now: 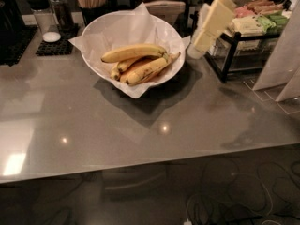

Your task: Pick banana from white bowl

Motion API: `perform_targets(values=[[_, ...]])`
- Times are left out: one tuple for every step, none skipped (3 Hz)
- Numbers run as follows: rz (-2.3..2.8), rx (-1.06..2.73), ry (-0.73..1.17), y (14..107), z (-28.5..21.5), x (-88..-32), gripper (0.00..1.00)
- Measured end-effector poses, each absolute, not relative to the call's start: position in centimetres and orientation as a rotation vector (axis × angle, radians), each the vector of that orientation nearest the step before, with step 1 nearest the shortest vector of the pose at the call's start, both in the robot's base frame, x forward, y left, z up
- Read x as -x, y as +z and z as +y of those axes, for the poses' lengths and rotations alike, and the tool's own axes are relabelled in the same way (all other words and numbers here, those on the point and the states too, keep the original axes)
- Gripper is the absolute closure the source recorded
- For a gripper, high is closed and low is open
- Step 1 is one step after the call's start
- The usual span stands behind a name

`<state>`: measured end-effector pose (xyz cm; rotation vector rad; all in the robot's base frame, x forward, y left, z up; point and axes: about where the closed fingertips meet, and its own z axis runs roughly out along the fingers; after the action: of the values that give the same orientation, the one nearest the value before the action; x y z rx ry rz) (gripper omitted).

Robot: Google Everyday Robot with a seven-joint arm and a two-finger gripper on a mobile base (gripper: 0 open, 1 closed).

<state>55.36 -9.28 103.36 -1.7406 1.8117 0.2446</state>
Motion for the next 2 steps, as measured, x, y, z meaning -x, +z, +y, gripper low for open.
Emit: perform_targets(values=[[1.765,1.739,0.245,104.7,-7.6,-56.0,0.00],[1.772,1.669,0.317,102.6,-6.0,-58.3,0.00]])
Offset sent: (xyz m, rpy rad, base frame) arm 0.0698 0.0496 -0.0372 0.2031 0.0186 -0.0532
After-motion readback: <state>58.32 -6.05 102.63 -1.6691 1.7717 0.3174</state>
